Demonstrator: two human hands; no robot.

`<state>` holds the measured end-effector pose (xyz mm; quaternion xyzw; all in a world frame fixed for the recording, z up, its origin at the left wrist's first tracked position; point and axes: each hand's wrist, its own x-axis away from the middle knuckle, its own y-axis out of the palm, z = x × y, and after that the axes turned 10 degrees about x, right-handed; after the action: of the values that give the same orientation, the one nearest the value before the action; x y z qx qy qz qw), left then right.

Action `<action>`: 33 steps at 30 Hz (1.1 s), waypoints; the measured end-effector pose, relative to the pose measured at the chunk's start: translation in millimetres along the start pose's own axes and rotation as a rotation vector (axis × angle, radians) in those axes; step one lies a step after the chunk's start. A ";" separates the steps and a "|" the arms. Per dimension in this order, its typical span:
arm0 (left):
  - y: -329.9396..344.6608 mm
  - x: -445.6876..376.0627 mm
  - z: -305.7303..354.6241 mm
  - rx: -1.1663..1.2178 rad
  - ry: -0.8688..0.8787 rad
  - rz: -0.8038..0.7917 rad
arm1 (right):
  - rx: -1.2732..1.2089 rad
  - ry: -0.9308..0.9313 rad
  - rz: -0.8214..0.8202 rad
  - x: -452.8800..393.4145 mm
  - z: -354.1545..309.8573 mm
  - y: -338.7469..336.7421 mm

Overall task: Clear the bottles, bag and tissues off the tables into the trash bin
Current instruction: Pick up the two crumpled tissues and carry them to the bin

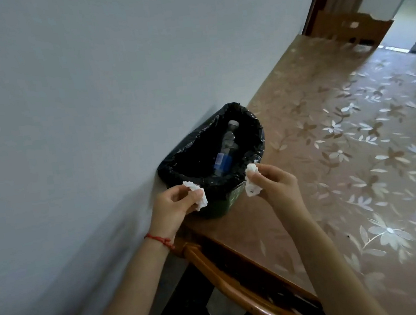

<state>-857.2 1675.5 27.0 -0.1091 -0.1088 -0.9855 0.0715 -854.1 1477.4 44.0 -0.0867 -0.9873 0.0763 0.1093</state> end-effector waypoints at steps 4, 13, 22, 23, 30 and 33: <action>-5.0 -8.1 7.0 0.029 0.003 -0.002 | 0.019 -0.072 0.018 -20.5 -26.4 13.1; -8.3 -14.7 10.1 0.028 -0.016 -0.004 | 0.243 -0.154 0.043 -60.1 -39.4 41.0; -6.9 -14.1 8.5 0.017 -0.019 -0.009 | 0.605 -0.369 0.141 -39.3 -29.7 27.5; -5.5 -13.2 8.5 0.013 -0.021 -0.014 | 0.677 -0.414 0.160 -33.9 -25.3 23.4; 2.3 -8.3 5.6 -0.053 0.014 -0.041 | 1.150 -0.650 0.226 10.1 22.8 -3.7; 6.0 -6.7 6.8 -0.060 0.039 -0.055 | 1.229 -0.619 0.199 24.5 38.9 -9.1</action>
<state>-848.3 1672.0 33.1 -0.0891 -0.0806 -0.9918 0.0430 -888.0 1468.0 12.9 -0.0734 -0.7382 0.6522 -0.1556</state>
